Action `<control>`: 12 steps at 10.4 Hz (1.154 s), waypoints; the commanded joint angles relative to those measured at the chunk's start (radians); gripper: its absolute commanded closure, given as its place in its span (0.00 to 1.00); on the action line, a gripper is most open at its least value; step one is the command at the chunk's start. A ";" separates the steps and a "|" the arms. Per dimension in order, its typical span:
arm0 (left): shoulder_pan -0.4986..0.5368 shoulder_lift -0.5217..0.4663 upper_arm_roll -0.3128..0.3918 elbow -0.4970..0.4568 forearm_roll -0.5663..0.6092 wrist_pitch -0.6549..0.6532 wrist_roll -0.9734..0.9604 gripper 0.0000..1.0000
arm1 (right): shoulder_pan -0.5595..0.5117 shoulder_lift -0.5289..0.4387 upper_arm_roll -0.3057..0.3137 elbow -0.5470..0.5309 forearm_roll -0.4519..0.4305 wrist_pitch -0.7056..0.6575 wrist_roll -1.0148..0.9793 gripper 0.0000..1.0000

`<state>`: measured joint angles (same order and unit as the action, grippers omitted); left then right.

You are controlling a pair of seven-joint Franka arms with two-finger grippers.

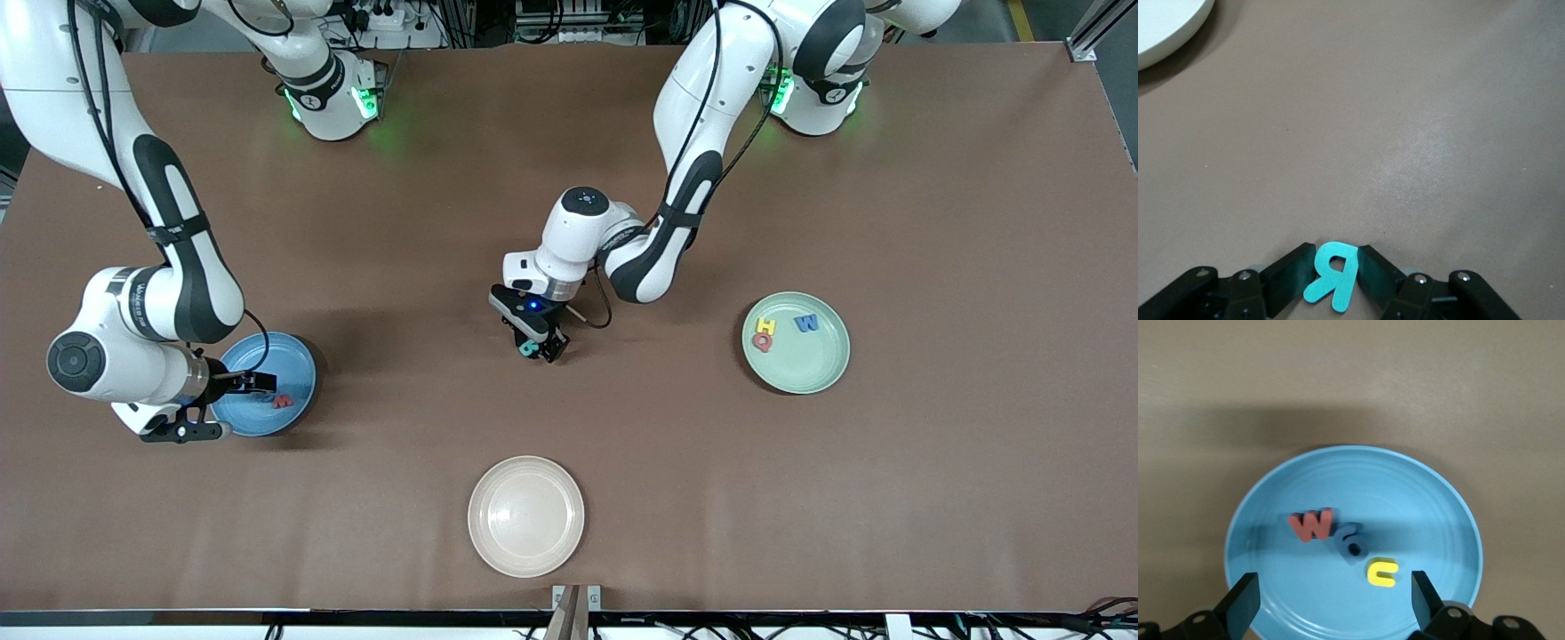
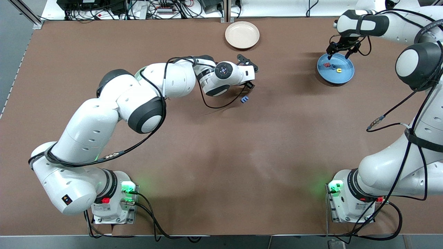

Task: Sort upper and lower case letters into plates
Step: 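Release the c on the blue plate while the left gripper carries R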

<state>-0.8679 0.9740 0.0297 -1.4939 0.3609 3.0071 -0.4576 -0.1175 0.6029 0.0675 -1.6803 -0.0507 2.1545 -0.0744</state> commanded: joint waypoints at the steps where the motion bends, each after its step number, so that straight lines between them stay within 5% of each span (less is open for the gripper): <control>1: 0.016 0.006 0.010 0.014 0.029 -0.007 -0.004 0.88 | -0.005 -0.026 0.043 0.020 0.002 -0.057 0.001 0.00; 5: 0.053 -0.050 0.001 0.006 0.032 -0.161 0.007 0.91 | 0.030 -0.032 0.051 0.030 0.017 -0.064 0.027 0.00; 7: 0.073 -0.116 -0.013 0.004 0.018 -0.366 0.078 0.91 | 0.105 -0.054 0.051 0.028 0.022 -0.074 0.155 0.00; 12: 0.470 -0.250 -0.325 -0.003 -0.011 -0.855 0.451 0.91 | 0.352 -0.064 0.049 0.028 0.090 0.010 0.232 0.00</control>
<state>-0.5222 0.7743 -0.2037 -1.4660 0.3611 2.2626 -0.1078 0.1750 0.5565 0.1244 -1.6401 -0.0024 2.1319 0.1459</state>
